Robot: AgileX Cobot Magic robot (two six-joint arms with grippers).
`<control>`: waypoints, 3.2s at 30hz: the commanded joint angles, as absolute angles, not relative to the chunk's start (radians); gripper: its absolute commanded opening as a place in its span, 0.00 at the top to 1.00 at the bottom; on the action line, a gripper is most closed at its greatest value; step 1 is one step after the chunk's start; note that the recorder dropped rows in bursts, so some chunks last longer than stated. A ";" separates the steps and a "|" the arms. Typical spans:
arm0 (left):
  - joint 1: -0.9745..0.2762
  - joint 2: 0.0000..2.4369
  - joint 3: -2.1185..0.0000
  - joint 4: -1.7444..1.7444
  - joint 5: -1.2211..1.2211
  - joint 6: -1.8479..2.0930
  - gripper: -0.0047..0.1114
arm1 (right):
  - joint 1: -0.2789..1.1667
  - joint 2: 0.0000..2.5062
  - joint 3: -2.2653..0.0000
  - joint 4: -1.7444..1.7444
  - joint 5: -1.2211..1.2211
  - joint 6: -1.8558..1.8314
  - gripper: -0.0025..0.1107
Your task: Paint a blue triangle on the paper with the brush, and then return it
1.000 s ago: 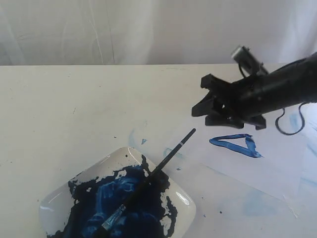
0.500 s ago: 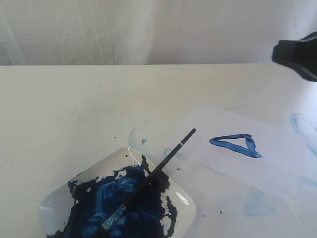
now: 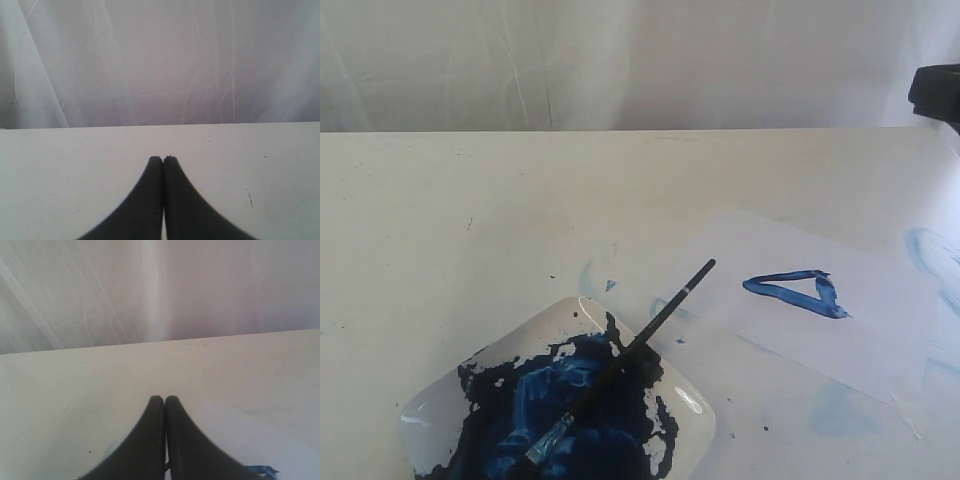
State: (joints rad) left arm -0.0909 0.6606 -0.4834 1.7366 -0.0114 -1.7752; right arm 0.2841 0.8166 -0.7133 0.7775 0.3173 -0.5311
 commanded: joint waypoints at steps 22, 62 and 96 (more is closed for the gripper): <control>-0.093 0.134 -0.479 1.744 -0.006 -1.780 0.96 | 0.278 0.811 -0.708 0.770 0.308 -0.528 0.98; -0.093 0.084 -0.231 0.173 0.164 -0.198 0.96 | 0.278 0.811 -0.708 0.770 0.314 -0.528 0.98; -0.093 0.008 0.000 -0.096 0.246 -0.023 0.96 | 0.278 0.811 -0.708 0.770 0.314 -0.528 0.98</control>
